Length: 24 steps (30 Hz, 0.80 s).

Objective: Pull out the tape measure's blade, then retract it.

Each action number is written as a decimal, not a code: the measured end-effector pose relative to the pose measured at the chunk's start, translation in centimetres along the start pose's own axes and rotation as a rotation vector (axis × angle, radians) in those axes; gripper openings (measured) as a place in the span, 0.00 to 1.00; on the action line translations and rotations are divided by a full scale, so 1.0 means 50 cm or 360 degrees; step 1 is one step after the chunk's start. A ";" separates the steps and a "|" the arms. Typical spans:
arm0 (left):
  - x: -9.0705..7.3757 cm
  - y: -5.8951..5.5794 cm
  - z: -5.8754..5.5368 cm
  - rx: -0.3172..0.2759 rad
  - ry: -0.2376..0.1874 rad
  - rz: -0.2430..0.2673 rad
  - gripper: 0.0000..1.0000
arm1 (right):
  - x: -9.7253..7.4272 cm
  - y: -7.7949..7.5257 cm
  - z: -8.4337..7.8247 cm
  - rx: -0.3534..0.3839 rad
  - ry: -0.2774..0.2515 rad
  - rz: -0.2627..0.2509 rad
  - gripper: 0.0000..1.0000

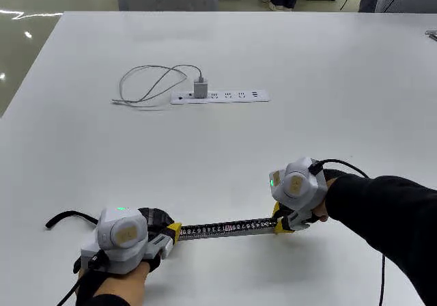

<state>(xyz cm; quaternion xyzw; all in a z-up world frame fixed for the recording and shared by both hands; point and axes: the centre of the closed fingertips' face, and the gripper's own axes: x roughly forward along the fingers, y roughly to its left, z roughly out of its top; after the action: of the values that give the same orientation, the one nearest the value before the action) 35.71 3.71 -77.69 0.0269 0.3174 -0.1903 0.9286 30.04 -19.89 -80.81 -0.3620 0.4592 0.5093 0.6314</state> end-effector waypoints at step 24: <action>0.000 -0.001 0.000 -0.0001 0.0004 -0.0010 0.62 | 0.008 0.002 0.020 -0.0049 0.0038 0.0002 0.10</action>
<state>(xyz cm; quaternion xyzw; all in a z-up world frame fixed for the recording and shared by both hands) 35.70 3.68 -77.71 0.0259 0.3187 -0.1932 0.9276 30.19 -18.82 -80.86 -0.3774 0.4590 0.5124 0.6200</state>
